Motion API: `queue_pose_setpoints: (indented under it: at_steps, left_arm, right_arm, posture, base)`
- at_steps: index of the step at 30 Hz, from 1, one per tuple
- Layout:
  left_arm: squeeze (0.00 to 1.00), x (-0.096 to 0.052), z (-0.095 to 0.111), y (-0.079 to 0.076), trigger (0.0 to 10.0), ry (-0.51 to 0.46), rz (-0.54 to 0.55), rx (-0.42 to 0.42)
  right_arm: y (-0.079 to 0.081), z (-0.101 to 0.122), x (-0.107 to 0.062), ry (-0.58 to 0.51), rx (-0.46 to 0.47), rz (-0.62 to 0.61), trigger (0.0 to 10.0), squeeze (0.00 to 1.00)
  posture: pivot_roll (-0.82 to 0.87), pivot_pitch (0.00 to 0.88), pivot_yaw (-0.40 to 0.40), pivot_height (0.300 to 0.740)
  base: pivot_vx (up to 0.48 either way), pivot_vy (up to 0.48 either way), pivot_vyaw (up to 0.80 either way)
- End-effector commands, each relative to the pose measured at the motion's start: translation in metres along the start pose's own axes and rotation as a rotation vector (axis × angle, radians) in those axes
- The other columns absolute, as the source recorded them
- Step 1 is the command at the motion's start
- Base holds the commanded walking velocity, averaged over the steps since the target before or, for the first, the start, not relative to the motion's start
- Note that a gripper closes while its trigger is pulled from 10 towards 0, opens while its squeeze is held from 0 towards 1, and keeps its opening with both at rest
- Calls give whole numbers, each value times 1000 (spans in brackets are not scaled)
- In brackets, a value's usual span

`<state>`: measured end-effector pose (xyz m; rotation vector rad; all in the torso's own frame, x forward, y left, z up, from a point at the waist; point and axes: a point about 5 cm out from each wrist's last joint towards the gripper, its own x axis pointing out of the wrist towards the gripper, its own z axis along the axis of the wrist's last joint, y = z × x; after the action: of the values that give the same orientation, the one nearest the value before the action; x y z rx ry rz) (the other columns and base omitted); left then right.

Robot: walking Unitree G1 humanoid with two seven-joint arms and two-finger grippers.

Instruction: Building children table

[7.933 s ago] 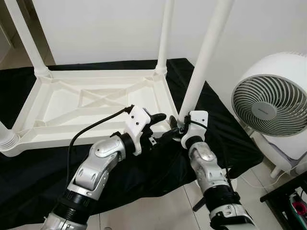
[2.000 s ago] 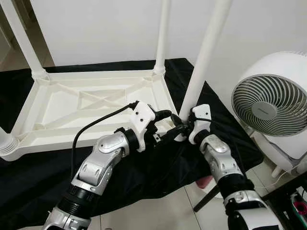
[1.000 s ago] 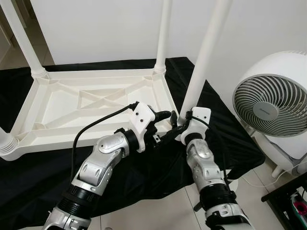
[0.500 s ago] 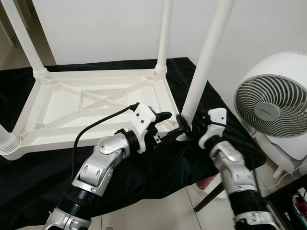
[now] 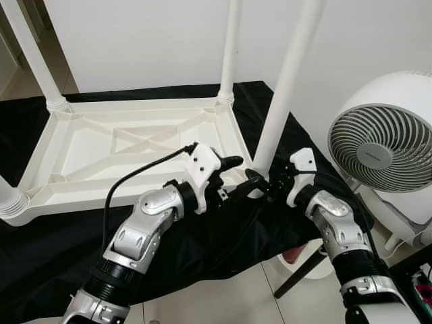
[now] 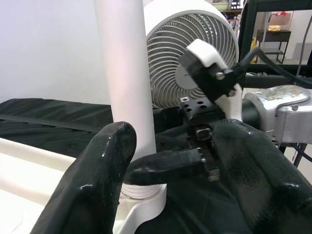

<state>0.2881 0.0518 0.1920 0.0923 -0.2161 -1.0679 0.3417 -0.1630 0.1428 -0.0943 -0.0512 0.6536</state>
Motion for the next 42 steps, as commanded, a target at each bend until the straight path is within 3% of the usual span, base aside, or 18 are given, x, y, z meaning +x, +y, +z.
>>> queue_pose_setpoints:
  at_steps: [1,3,10,11,13,14,16,17,33,35,42]
  left_arm:
    - [0,1,-1,0,10000,12,-25,11]
    - [0,0,-1,1,10000,19,-25,21]
    - [0,-1,-1,1,10000,33,-29,43]
    - [0,-1,-1,1,10000,32,-28,43]
    - [0,-1,-1,1,10000,32,-27,43]
    - [0,-2,-1,1,10000,32,-26,43]
    - [0,-2,-1,1,10000,32,-25,43]
    - [0,-2,-1,1,10000,32,-24,42]
    - [0,-1,-2,-2,10000,32,-31,38]
    - [0,-1,-2,-2,10000,32,-31,37]
    - [0,-1,-3,-2,10000,32,-28,35]
  right_arm:
    - [1,-2,2,14,-10,14,10000,0]
    - [4,-2,13,21,-10,31,10000,0]
    - [7,-5,25,33,6,46,10000,0]
    - [8,-7,25,36,13,55,6353,0]
    - [9,-8,26,38,17,62,6353,0]
    - [10,-9,26,38,28,71,1686,0]
    - [10,-10,26,37,36,78,1686,0]
    - [10,-11,25,38,39,82,0,0]
    - [7,-23,18,47,65,11,0,0]
    - [8,-27,19,61,88,-85,0,0]
    - [13,-29,23,53,133,-183,0,0]
  posture:
    - [58,6,6,740]
    - [64,3,10,740]
    - [75,1,12,740]
    - [78,3,9,740]
    - [78,4,8,740]
    - [78,6,6,740]
    - [78,6,6,740]
    - [78,6,6,740]
    - [65,13,9,740]
    - [66,13,5,740]
    - [65,11,4,740]
  base:
    - [0,0,0]
    - [0,0,0]
    - [0,0,0]
    - [0,0,0]
    - [0,0,0]
    - [0,0,0]
    - [0,0,0]
    - [0,0,0]
    - [0,0,0]
    - [0,0,0]
    - [0,0,0]
